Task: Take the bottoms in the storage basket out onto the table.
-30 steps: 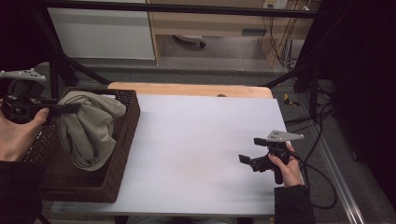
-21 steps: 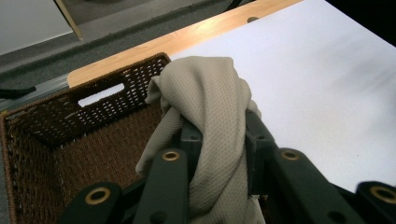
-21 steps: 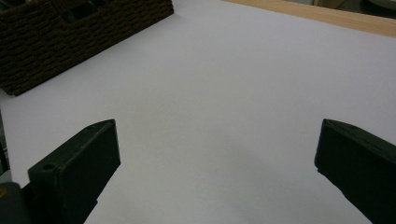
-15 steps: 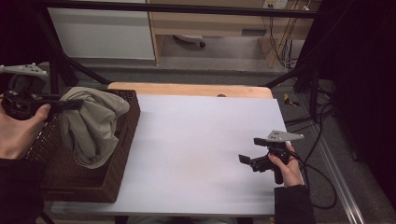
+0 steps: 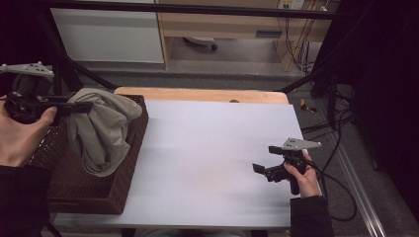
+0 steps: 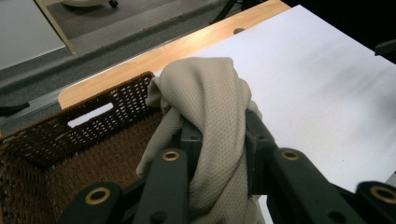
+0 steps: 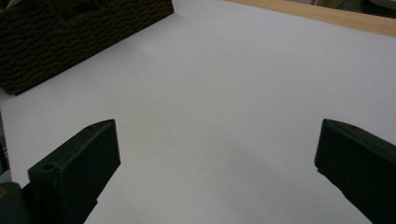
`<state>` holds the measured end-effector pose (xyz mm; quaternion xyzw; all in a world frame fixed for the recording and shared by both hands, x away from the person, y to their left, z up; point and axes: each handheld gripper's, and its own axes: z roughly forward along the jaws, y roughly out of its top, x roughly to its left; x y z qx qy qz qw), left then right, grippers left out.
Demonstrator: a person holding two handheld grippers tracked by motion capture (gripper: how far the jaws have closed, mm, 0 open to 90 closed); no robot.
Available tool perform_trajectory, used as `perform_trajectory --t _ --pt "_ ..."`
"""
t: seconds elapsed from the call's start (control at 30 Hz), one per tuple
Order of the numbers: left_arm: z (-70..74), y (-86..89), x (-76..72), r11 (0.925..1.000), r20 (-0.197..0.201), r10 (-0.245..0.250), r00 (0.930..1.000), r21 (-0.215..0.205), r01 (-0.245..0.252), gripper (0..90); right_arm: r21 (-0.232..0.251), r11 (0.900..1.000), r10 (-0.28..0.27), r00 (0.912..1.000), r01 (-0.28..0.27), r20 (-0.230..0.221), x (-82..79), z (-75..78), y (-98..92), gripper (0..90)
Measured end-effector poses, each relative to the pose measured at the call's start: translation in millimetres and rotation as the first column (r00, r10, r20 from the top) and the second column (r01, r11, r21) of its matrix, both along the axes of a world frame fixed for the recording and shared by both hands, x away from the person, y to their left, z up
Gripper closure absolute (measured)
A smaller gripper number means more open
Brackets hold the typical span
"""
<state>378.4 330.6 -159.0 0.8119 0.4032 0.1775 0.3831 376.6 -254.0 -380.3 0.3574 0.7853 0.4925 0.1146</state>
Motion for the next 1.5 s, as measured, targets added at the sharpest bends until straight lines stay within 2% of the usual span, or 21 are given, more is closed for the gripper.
perform_trajectory --t 0.83,1.5 --pt "13.8 -35.1 4.6 0.9976 0.013 -0.070 0.9975 0.008 0.070 73.5 0.002 1.000 0.000 1.0000 0.000 0.001 0.1 0.0 -0.1 0.7" --pt "21.4 -74.2 10.8 0.9888 0.017 -0.149 0.9887 0.018 0.148 73.5 0.006 1.000 -0.001 1.0000 0.001 0.001 -0.5 0.9 -1.2 0.7"
